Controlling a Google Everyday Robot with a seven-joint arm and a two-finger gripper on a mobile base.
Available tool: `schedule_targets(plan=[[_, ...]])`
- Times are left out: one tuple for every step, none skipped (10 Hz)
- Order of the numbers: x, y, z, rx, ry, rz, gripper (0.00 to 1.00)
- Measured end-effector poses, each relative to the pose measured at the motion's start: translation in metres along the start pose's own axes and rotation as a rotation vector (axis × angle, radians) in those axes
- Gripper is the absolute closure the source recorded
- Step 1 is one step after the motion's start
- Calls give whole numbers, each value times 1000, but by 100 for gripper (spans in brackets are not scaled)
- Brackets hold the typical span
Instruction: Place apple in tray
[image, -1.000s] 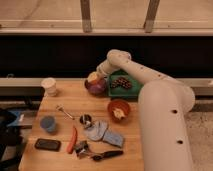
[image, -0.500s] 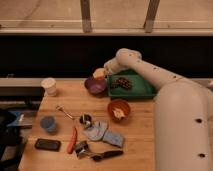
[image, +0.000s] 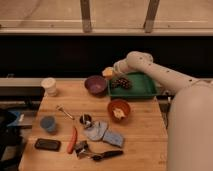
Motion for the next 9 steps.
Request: schedule_targets(plan=[[4,-11,-9,30,-7,29,100],[12,-26,-18,72,-15,81,100],[20,-38,-27,100,-25,128,100],[30,-55,-40,133,-36,175,100],[36,-65,-47,152,-42,201,100],[37,-66,-49,154,-44,209,100],[37,-64,-46,151,-42,207,100],[37,-64,-47,152,-43,207,100],[37,-66,-48,154,-44,209,100]])
